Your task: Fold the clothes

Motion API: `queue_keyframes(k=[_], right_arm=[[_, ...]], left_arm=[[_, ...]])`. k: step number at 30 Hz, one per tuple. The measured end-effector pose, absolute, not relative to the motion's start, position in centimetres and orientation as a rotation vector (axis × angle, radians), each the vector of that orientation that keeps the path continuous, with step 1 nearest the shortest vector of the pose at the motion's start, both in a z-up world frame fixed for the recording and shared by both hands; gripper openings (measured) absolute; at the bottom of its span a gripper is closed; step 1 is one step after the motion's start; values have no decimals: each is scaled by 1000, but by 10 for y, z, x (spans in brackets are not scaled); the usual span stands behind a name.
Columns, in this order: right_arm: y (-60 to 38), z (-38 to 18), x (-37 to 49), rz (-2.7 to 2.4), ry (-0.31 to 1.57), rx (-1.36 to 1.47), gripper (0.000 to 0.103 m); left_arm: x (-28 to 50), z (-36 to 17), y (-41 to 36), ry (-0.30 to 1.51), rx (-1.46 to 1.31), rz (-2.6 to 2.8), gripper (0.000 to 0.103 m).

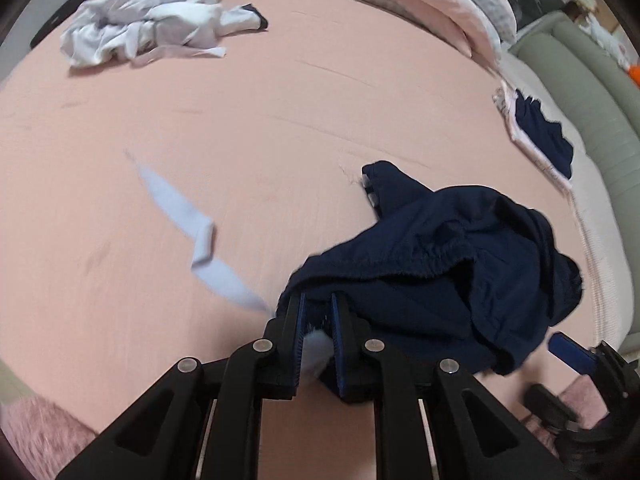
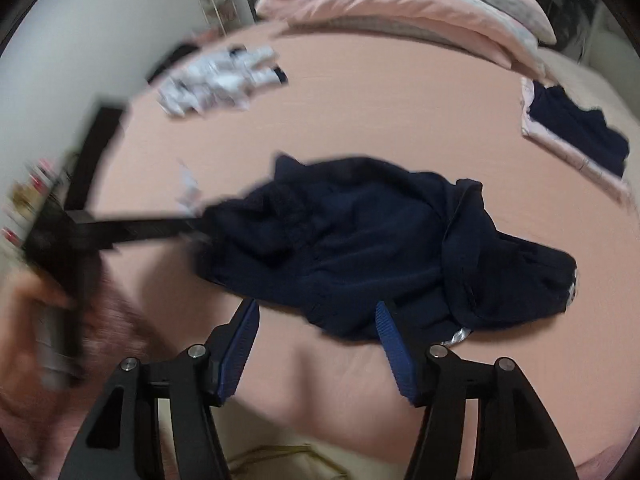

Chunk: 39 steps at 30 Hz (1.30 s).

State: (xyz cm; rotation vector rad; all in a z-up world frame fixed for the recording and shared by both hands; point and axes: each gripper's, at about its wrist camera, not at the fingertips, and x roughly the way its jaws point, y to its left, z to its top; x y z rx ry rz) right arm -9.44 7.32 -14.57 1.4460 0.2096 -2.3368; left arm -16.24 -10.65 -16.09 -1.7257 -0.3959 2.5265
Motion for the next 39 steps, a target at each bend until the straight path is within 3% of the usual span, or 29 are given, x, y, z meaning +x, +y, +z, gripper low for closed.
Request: queue_keyframes(k=[3,4,5,6,8,16,22,25,27,30,34,38,39], right_arm=[[76,-166,-111,-2333,123,1486,57],[78,-171,-116,-2321,86,1502,48],[80,-176,-121,-2324,85,1536,17],[86,-177,-124,-2339,59,1555,8],[103,-170,-124,-2362,-47,1538,6],[179,-83,-112,-2583,-39,1353,6],[194,-58,-117,-2594,-98,1325,6],[192,-60,-120,-2600,-40,1343,6],[197,-63,-117,-2593,-43,1376,6],[217,-52,-111,-2594,-204,1341,6],[217,-45,-102,-2649,-81,1330,6],[217,-52,-94,-2621,-112,1356,6],[216,-56,-92,-2614,-111,1369,6]], left_arm=[[-163,-163,-99,-372,-1711,2486,11],[-160,-161,-96,-356,-1693,2489,11],[-158,-158,-94,-339,-1674,2497,8],[-154,-154,-94,-330,-1654,2508,5],[-144,-140,-98,-346,-1605,2530,5],[-125,-52,-106,-302,-1314,2645,5],[-139,-96,-65,-220,-1493,2402,6],[-129,-116,-39,-94,-1509,2365,14],[-123,-123,-26,-21,-1517,2355,30],[-123,-132,-18,-10,-1524,2323,41],[-131,-133,-10,-43,-1504,2350,40],[-132,-127,7,-27,-1438,2367,39],[-133,-128,9,-7,-1438,2387,20]])
